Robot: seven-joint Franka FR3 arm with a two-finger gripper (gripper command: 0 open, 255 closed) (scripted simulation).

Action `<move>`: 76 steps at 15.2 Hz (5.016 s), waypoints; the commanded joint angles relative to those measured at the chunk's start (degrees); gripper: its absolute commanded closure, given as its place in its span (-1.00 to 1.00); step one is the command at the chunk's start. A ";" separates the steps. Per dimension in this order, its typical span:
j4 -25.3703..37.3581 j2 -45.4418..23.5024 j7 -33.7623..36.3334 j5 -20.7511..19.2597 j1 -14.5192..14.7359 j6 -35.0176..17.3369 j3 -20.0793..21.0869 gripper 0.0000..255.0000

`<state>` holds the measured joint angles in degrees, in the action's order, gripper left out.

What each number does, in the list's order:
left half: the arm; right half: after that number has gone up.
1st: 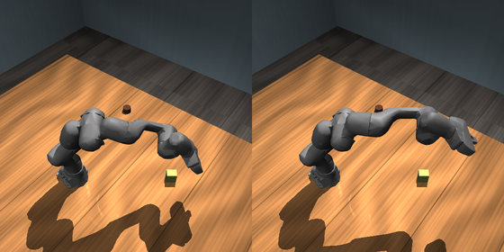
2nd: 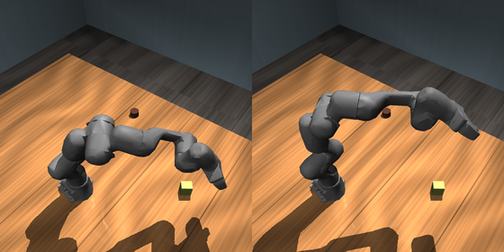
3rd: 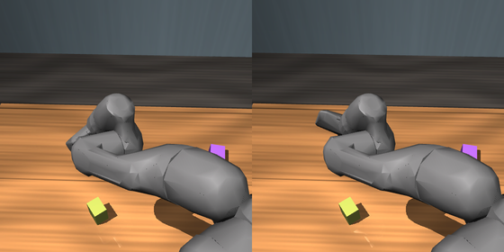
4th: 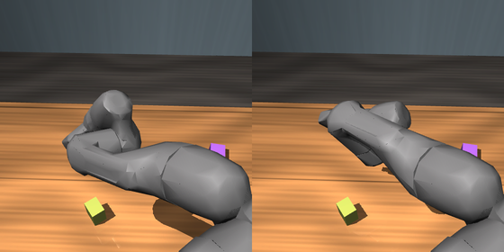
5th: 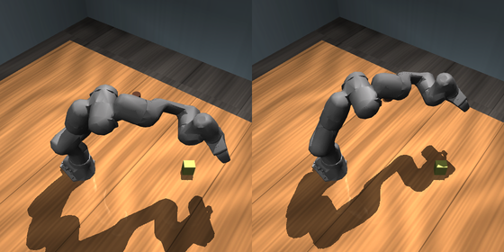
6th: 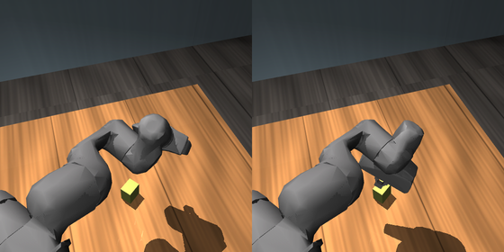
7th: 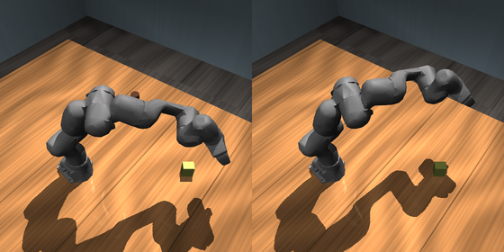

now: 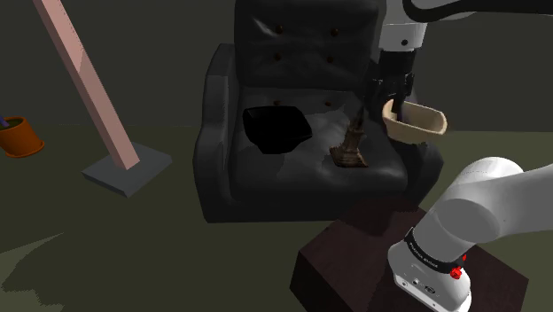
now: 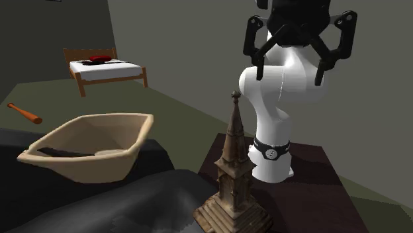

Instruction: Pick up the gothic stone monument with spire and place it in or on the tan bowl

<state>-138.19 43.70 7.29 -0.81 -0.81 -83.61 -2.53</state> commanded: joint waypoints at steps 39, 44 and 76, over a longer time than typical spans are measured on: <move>-19.19 -0.71 8.32 -6.18 -6.53 -39.56 -0.12 1.00; -15.91 0.35 7.99 -5.86 -6.38 -35.23 0.01 1.00; 5.60 -1.52 -1.76 -8.55 -8.59 -16.53 -7.00 1.00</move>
<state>-133.19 42.44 7.10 -8.70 -8.96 -100.23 -8.19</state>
